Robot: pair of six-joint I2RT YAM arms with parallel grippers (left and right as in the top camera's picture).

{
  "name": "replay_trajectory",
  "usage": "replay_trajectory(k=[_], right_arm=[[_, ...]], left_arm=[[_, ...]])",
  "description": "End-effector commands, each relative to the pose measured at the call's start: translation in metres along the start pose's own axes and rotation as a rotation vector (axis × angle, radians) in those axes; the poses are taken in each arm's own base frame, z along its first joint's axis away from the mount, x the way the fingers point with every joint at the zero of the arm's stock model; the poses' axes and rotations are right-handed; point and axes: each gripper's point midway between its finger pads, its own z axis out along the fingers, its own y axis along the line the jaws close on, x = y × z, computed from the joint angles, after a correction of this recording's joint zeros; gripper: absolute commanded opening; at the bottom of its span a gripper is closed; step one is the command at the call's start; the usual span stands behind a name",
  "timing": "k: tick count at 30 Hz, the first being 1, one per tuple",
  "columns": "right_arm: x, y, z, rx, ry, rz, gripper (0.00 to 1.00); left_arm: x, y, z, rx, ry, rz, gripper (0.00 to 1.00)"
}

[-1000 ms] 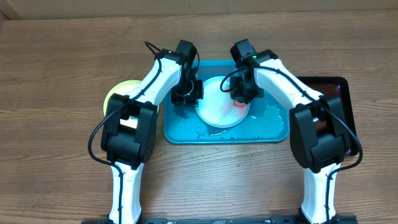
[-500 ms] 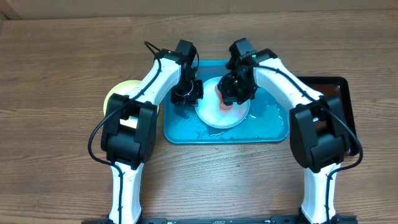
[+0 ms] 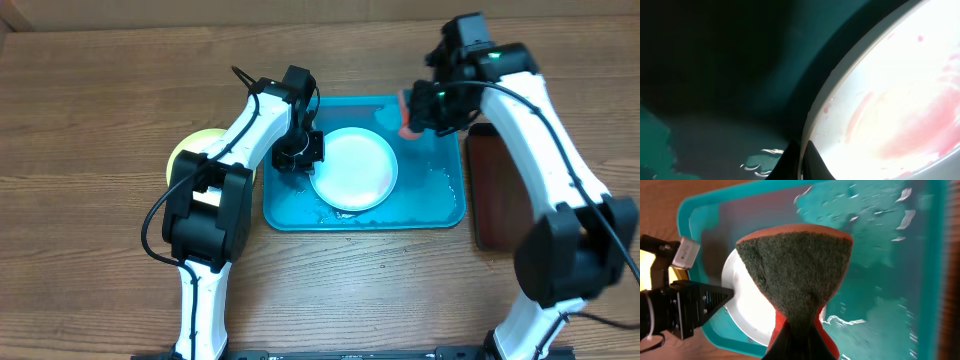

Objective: Clean dirty plates on tray and stack at the side
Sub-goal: 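Lift the sponge away and tilt the white plate up with the left gripper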

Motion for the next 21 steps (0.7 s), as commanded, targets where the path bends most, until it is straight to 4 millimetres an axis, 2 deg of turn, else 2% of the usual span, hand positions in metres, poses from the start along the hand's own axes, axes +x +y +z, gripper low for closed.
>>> replay_trajectory(k=[1, 9, 21], right_arm=[[-0.011, -0.010, -0.033, 0.046, -0.088, 0.000, 0.04], [-0.009, -0.015, -0.035, 0.053, -0.081, 0.011, 0.04], [-0.006, -0.016, -0.035, 0.057, -0.069, 0.014, 0.04]], left_arm=[[-0.012, 0.003, -0.024, -0.065, -0.086, 0.033, 0.04], [-0.016, 0.010, -0.100, -0.152, -0.283, 0.047, 0.04], [-0.002, 0.029, -0.166, -0.275, -0.426, 0.032, 0.04]])
